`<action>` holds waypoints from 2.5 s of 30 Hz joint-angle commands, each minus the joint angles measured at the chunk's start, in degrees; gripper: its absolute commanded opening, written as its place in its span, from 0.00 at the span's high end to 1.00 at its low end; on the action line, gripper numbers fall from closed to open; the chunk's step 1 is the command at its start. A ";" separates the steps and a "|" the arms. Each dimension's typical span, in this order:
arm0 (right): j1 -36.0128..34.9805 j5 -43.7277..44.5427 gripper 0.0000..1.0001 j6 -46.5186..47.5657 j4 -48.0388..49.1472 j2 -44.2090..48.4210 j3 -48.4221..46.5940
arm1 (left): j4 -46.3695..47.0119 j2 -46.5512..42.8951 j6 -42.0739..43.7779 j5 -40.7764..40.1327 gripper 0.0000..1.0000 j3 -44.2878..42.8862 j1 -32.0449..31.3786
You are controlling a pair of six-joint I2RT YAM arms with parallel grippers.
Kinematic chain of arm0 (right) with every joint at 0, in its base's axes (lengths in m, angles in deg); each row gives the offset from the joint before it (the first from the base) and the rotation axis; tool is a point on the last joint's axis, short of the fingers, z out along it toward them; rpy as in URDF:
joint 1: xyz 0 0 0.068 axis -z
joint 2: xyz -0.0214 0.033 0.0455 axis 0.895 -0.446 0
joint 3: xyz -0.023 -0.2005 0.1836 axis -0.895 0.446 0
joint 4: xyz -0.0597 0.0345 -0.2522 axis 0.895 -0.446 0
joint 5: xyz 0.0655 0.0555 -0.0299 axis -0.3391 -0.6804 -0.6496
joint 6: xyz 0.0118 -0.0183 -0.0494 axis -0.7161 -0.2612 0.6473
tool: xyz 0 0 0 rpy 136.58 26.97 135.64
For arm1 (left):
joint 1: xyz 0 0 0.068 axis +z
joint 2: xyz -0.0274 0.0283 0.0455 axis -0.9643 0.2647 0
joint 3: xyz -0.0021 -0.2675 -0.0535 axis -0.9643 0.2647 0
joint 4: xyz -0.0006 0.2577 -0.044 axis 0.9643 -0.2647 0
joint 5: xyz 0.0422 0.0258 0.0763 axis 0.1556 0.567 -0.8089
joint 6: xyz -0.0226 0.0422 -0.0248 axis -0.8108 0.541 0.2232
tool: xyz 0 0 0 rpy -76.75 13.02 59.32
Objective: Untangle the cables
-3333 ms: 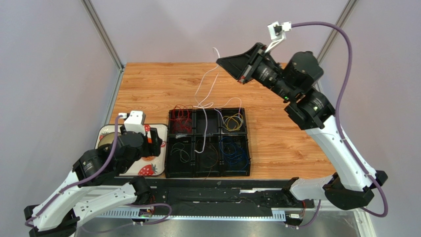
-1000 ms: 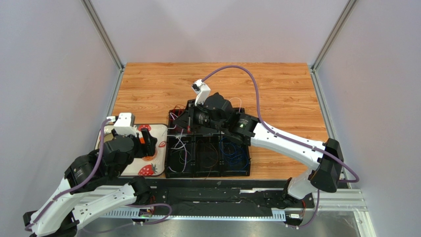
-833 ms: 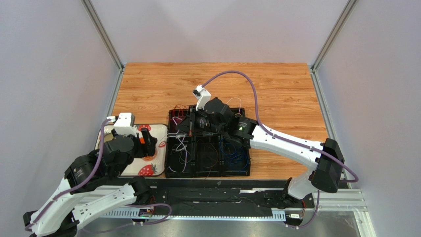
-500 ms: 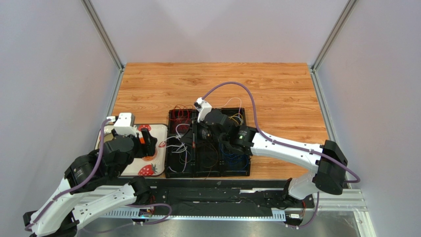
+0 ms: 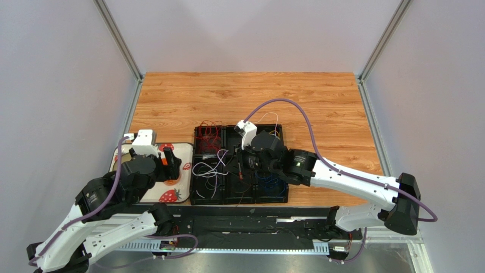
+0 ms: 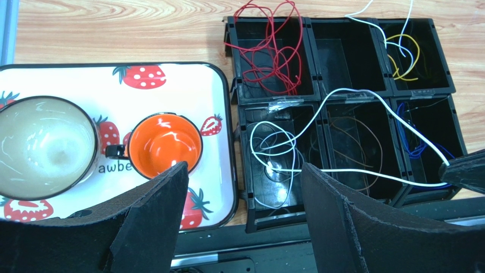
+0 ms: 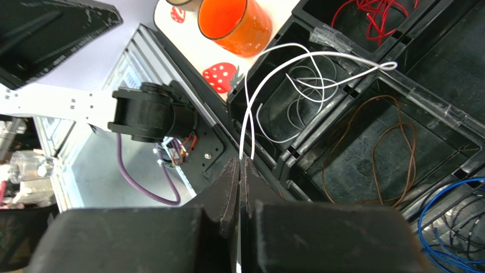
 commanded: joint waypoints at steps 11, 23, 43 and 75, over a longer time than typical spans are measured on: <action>-5.01 -4.83 1.00 3.87 1.12 -16.25 -6.99 | -0.60 1.46 -0.58 -0.80 0.19 0.15 0.34; -6.34 -4.31 1.00 5.89 2.44 -25.66 -11.38 | -0.43 0.85 -0.58 -0.53 0.19 0.24 0.34; -8.09 -8.46 1.00 0.79 5.52 -31.03 -12.19 | -0.34 0.76 -0.49 -0.62 0.19 0.42 0.34; -2.56 1.50 1.00 7.12 -5.91 -37.09 -14.21 | -0.60 2.16 -0.58 -0.97 0.20 0.24 0.52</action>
